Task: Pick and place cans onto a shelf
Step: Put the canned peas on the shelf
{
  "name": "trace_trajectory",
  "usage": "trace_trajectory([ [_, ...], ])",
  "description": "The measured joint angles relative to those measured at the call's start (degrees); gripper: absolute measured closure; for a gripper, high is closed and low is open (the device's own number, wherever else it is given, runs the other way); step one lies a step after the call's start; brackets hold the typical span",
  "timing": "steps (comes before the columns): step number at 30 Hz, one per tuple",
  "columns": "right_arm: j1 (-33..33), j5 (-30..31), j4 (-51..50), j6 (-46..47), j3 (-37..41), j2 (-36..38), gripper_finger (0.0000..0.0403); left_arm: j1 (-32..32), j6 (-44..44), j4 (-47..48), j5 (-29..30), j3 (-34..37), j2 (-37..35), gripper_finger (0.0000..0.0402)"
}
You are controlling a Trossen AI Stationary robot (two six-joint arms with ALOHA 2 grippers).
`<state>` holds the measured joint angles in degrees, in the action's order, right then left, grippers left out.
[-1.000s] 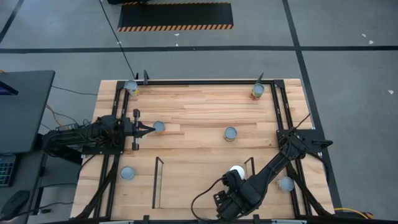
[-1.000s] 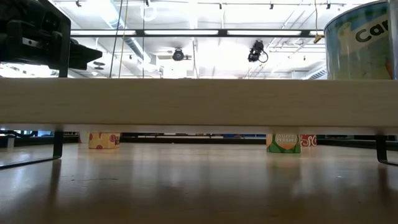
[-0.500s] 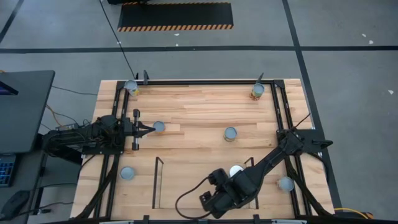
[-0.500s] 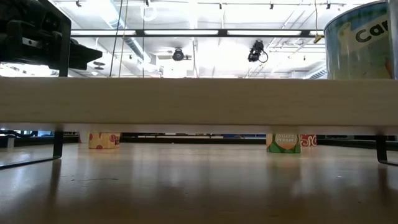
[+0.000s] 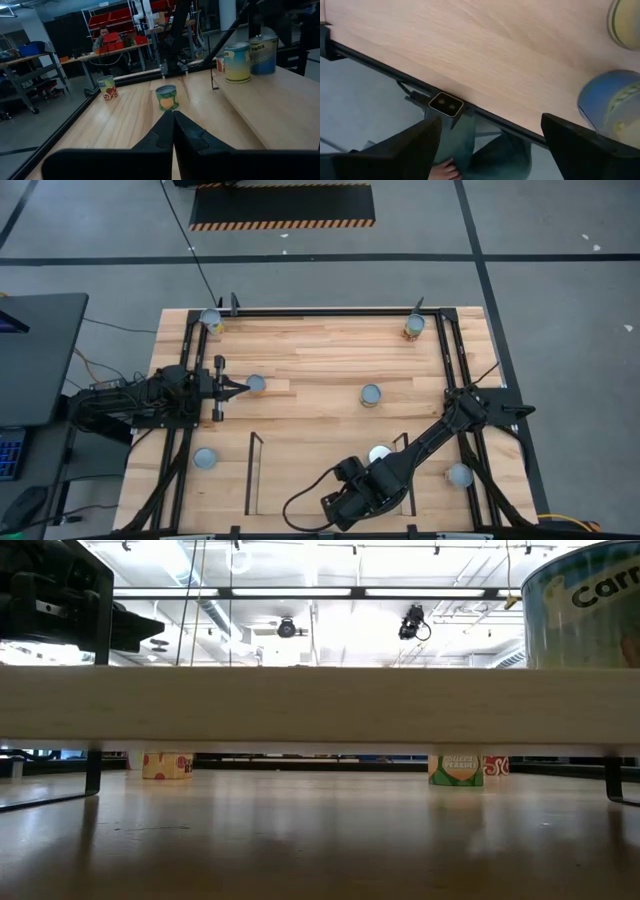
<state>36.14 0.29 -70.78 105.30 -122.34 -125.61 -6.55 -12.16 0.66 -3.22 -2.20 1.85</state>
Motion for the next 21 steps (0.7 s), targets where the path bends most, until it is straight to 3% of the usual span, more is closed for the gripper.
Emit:
trace_trajectory([
  [3, 0.0, 0.0, -1.7, -1.4, 0.0, 0.7, 0.0055, 0.0, 0.0, 0.0, 0.0, 0.0, 0.0, 0.039],
  [10, 0.4, -1.2, -17.0, -3.1, -6.5, 2.6, 0.0055, 0.0, 0.0, 0.0, 0.0, 0.0, 0.0, 0.039],
  [21, 1.3, -5.5, -14.0, 0.5, -1.3, 2.1, 0.0055, 0.0, 0.0, 0.0, 0.0, 0.0, 0.0, 0.039],
])
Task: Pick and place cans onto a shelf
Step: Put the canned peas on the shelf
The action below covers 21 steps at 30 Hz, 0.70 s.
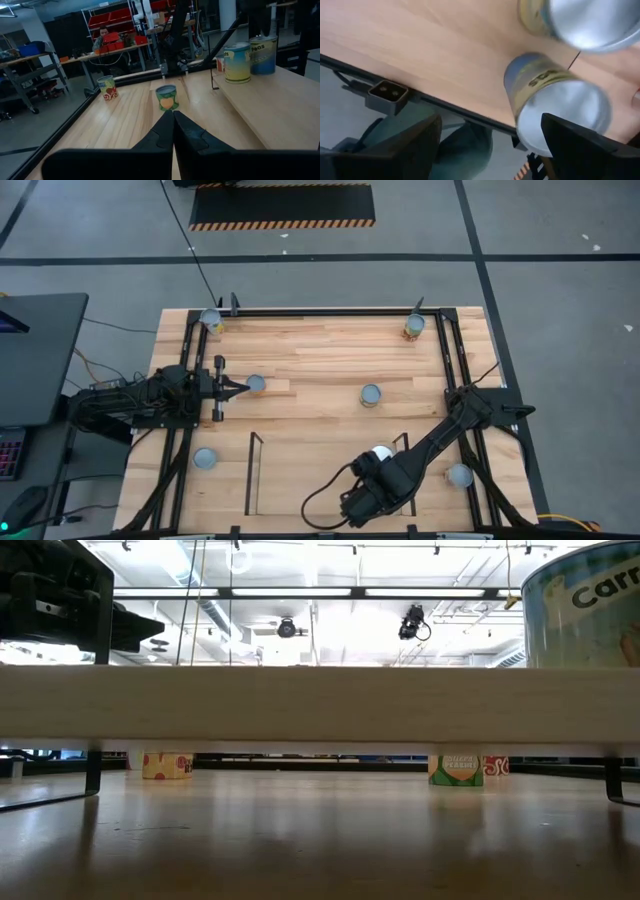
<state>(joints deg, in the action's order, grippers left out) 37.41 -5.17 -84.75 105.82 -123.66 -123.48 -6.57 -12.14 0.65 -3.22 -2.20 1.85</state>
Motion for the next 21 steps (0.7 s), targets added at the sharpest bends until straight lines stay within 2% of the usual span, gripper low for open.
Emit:
trace_trajectory([
  [9, 0.0, -2.0, 5.6, 0.0, 2.2, 0.0, 0.0055, 0.0, 0.0, 0.0, 0.0, 0.0, 0.0, 0.039],
  [21, -0.1, 1.1, 5.8, -0.4, 2.1, 0.0, 0.0055, 0.0, 0.0, 0.0, 0.0, 0.0, 0.0, 0.039],
])
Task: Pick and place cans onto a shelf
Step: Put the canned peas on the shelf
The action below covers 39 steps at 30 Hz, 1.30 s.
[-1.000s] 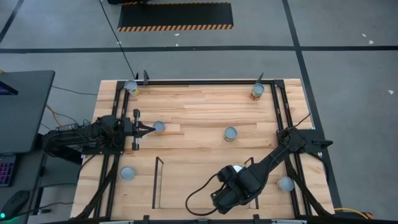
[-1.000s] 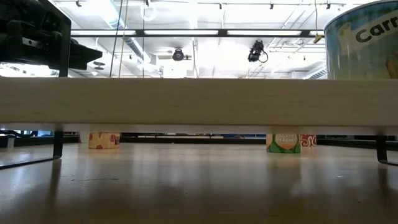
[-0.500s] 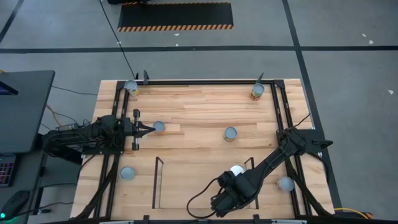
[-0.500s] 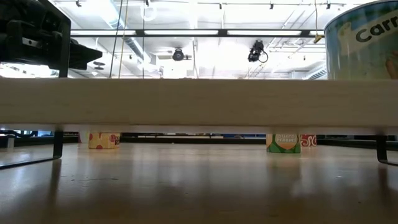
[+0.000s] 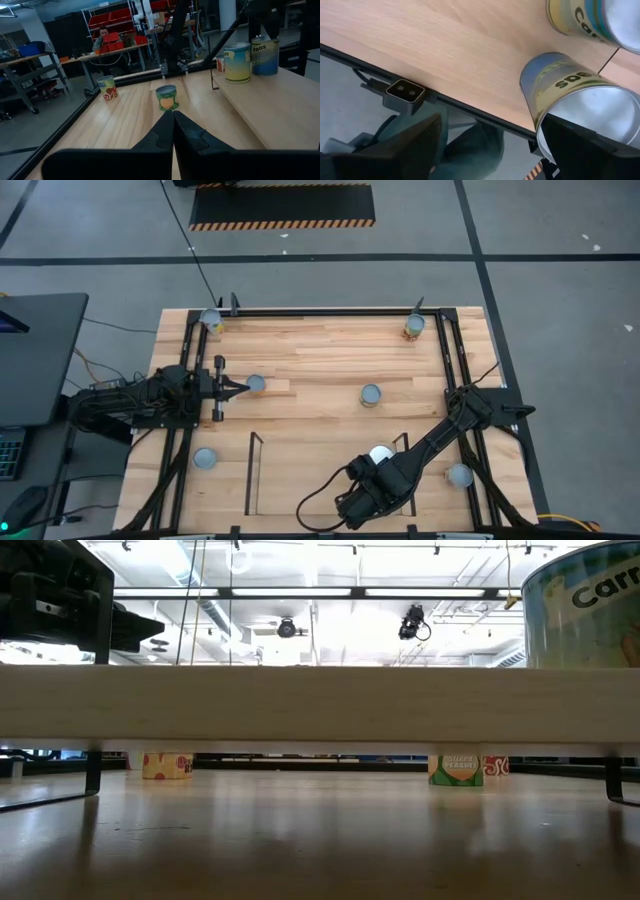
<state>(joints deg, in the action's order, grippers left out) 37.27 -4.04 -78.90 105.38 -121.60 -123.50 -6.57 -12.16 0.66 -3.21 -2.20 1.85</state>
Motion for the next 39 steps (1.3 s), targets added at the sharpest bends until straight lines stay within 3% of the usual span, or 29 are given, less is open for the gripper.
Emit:
trace_trajectory([
  [39, 0.0, -2.3, 2.9, -0.2, -0.1, 0.5, 0.0055, 0.0, 0.0, 0.0, 0.0, 0.0, 0.0, 0.039],
])
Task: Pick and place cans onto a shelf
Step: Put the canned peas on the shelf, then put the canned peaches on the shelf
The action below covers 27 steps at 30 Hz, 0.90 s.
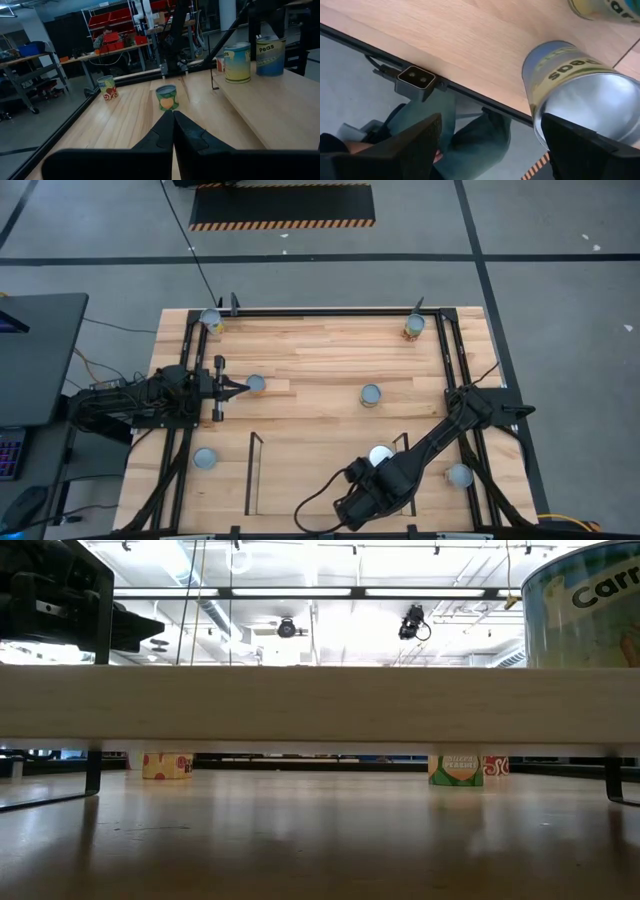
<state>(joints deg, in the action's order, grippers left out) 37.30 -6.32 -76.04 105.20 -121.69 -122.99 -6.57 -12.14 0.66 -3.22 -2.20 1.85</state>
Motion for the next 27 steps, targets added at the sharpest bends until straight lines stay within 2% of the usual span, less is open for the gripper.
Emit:
trace_trajectory([
  [4, 0.0, 1.2, -1.5, -0.3, 0.0, 2.6, 0.0055, 0.0, 0.0, 0.0, 0.0, 0.0, 0.0, 0.039],
  [7, 0.0, 4.4, -3.3, -1.3, 0.0, 5.1, 0.0055, 0.0, 0.0, 0.0, 0.0, 0.0, 0.0, 0.039],
  [13, -2.4, 18.7, -9.5, -10.3, 0.0, 9.8, 0.0055, 0.0, 0.0, 0.0, 0.0, 0.0, 0.0, 0.039],
  [16, -6.3, 25.3, -14.4, -18.3, 0.1, 11.0, 0.0055, 0.0, 0.0, 0.0, 0.0, 0.0, 0.0, 0.039],
  [21, -16.0, 31.6, -12.2, -37.8, 5.0, 14.0, 0.0055, 0.0, 0.0, 0.0, 0.0, 0.0, 0.0, 0.039],
  [27, -28.4, 31.6, -6.3, -51.4, 20.1, 18.8, 0.0054, 0.0, 0.0, 0.0, 0.0, 0.0, 0.0, 0.039],
])
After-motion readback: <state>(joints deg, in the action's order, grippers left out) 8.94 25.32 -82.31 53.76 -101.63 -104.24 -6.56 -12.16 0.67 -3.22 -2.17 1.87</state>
